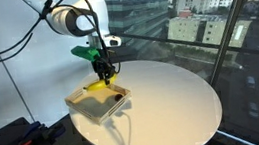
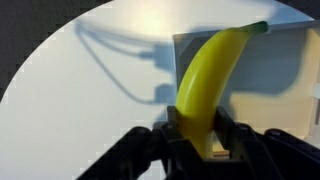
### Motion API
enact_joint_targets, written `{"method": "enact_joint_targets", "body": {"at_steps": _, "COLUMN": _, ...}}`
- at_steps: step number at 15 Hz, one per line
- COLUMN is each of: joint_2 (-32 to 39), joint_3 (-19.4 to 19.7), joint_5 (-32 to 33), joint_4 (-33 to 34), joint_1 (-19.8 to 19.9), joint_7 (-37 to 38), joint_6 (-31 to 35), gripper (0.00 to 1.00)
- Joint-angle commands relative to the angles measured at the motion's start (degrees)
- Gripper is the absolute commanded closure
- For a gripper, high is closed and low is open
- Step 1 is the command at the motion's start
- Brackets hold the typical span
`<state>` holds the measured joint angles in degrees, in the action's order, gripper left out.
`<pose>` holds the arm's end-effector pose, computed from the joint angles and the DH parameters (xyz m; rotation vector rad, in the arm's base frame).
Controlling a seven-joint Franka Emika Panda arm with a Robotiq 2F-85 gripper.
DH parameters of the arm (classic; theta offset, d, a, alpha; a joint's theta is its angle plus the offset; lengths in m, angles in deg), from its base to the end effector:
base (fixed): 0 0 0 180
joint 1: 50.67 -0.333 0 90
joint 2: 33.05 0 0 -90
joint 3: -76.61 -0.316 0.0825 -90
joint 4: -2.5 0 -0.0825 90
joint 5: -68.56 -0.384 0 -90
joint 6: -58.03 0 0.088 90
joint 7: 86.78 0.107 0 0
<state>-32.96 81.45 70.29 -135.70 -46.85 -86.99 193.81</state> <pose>0.4778 -0.0731 0.3064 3.1174 -0.1957 -0.0707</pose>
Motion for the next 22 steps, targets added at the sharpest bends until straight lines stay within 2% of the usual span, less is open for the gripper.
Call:
{"method": "enact_joint_targets", "body": {"at_steps": 1, "joint_2": -0.92, "joint_3": 0.56, "joint_5": 1.06, "joint_4": -0.6, "joint_1": 0.91, "joint_7": -1.06, "joint_6": 0.88, "gripper": 0.84}}
{"method": "enact_joint_targets", "body": {"at_steps": 22, "joint_2": 2.48, "joint_3": 4.46, "joint_5": 2.67, "joint_4": 0.43, "joint_1": 4.84, "joint_7": -1.52, "joint_6": 5.03, "gripper": 0.84}}
